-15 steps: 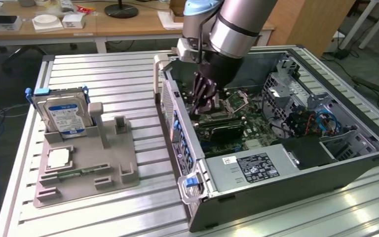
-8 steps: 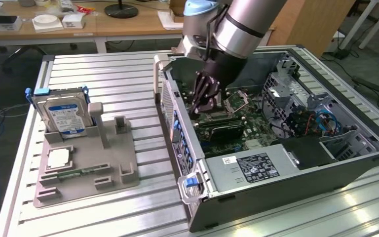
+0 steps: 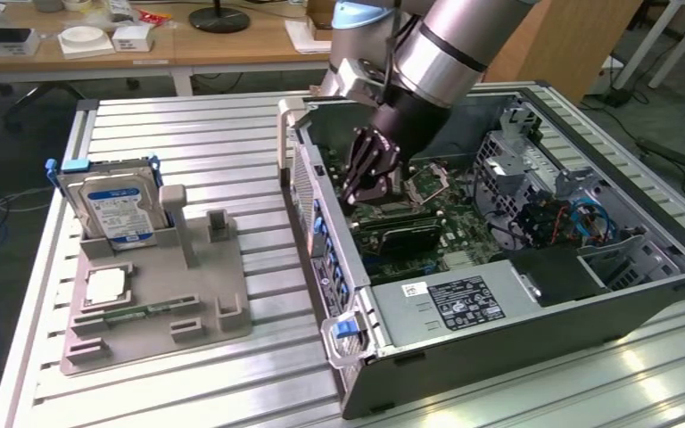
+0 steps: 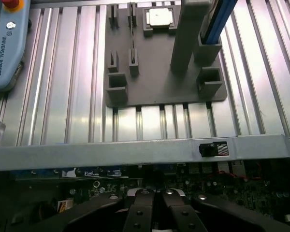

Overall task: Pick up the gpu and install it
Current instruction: 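Press down on the gpu until it lock into place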

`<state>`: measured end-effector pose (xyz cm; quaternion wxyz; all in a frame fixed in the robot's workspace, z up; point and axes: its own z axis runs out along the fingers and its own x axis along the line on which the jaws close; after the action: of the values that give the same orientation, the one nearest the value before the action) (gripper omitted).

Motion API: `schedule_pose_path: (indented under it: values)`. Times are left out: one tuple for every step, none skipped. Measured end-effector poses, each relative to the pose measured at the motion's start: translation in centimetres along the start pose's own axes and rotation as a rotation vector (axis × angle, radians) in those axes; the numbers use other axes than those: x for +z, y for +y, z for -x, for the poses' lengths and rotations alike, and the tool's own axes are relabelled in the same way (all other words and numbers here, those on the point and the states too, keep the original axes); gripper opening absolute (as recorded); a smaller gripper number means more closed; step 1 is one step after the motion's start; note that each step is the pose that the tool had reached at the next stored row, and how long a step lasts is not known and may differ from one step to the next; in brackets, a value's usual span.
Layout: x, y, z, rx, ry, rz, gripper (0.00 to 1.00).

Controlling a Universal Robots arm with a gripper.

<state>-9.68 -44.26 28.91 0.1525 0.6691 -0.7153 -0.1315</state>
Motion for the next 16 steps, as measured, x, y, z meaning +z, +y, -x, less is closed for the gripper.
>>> schedule_pose_path:
  values:
    - [-0.01, -0.08, -0.08, 0.0, 0.0002, 0.0033, 0.1]
    - [-0.02, -0.14, -0.1, 0.0, 0.0003, 0.0054, 0.1]
    - [-0.04, -0.19, -0.1, 0.0, 0.0005, 0.0071, 0.1]
    - [-0.04, -0.2, -0.11, 0.0, 0.0007, 0.0077, 0.1]
    - [-0.01, -0.21, -0.11, 0.0, 0.0005, 0.0081, 0.1]
    - [0.06, -0.24, -0.12, 0.0, 0.0004, 0.0087, 0.1]
    - [0.14, -0.28, -0.13, 0.0, 0.0006, 0.0095, 0.1]
    - [0.21, -0.31, -0.15, 0.0, 0.0008, 0.0105, 0.1]
    - [0.27, -0.34, -0.17, 0.0, 0.001, 0.0119, 0.1]
    - [0.31, -0.36, -0.18, 0.0, 0.0012, 0.0136, 0.1]
    - [0.35, -0.38, -0.19, 0.0, 0.0013, 0.0154, 0.1]
    - [0.41, -0.4, -0.19, 0.0, 0.0017, 0.0175, 0.1]
    - [0.48, -0.44, -0.19, 0.0, 0.0022, 0.0196, 0.1]
    - [0.56, -0.47, -0.19, 0.0, 0.0027, 0.0214, 0.1]
    - [0.69, -0.53, -0.2, 0.0, 0.003, 0.0231, 0.1]
    - [0.84, -0.61, -0.21, 0.0, 0.003, 0.0245, 0.1]
